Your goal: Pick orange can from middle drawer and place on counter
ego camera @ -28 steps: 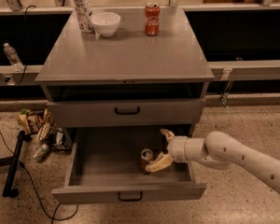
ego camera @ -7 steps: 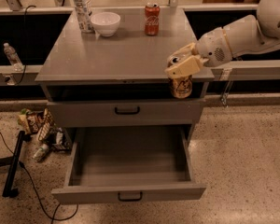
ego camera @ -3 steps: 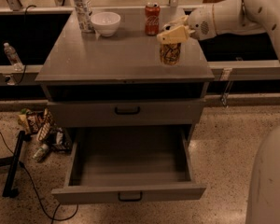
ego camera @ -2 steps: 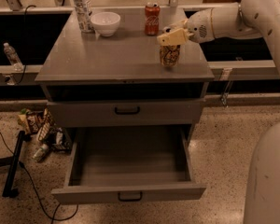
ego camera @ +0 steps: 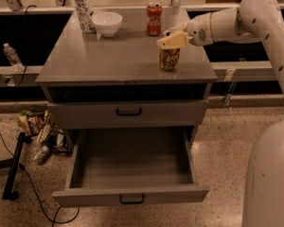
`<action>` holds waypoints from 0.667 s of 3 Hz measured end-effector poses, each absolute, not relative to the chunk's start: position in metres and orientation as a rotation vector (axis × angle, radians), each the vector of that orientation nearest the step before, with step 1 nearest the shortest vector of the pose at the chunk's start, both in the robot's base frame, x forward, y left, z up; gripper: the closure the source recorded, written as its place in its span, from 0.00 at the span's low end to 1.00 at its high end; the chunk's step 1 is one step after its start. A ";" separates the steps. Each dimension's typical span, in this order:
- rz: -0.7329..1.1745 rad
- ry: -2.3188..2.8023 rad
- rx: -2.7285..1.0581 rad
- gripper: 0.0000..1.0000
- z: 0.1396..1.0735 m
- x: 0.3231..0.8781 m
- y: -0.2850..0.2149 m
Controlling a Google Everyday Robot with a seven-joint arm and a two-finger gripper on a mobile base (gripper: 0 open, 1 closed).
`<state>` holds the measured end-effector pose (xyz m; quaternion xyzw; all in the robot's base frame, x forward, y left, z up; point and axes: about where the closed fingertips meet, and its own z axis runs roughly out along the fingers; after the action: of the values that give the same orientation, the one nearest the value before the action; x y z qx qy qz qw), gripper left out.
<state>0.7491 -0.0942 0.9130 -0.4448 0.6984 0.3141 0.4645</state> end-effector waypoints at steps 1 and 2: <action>0.771 1.719 -1.085 0.01 0.911 0.750 -0.095; 0.761 1.716 -1.061 0.00 0.913 0.744 -0.103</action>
Offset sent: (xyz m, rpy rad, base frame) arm -0.0171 -0.0244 0.0042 0.0222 -0.0193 -0.0612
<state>0.7436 -0.1028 0.9125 -0.4335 0.7012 0.3111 0.4729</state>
